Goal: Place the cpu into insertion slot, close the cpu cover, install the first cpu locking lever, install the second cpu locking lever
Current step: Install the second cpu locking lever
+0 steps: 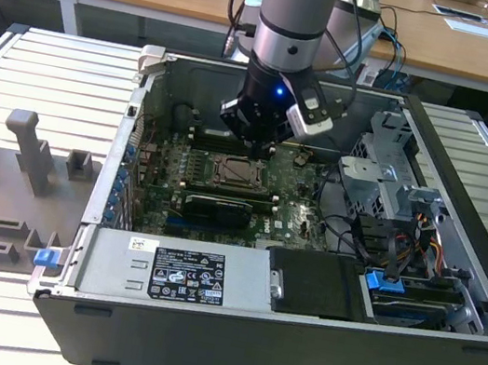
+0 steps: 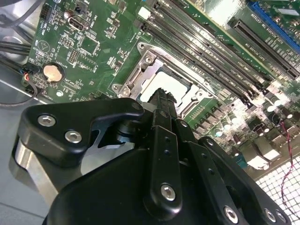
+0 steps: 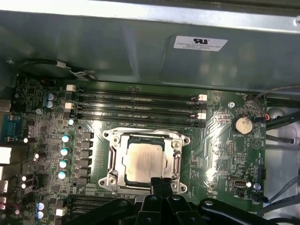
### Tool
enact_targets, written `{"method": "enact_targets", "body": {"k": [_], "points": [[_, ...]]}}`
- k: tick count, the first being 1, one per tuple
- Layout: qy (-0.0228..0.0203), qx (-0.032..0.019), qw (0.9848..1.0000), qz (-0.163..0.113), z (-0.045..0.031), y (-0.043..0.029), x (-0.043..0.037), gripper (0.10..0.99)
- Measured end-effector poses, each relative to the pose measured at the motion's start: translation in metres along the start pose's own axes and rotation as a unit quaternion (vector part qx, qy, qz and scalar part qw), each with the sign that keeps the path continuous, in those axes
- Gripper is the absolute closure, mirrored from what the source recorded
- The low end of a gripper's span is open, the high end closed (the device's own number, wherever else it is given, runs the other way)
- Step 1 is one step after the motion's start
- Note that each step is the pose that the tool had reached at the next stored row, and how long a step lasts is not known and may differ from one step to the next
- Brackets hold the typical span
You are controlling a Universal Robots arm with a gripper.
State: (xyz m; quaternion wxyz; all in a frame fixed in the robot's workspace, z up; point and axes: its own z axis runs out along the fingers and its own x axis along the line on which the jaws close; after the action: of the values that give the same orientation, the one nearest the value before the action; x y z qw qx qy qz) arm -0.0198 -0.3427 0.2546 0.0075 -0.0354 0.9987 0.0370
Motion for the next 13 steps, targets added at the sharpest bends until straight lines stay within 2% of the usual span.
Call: {"method": "enact_targets", "body": {"k": [3, 6, 13], "points": [[0.0000, -0.0001, 1.0000, 0.000, 0.0000, -0.0024, 0.0002, 0.980], [0.0023, -0.0002, 1.0000, 0.000, 0.0001, -0.0036, 0.0003, 0.980], [0.0023, -0.0006, 1.0000, 0.000, 0.0009, -0.0055, 0.0004, 0.980]]}}
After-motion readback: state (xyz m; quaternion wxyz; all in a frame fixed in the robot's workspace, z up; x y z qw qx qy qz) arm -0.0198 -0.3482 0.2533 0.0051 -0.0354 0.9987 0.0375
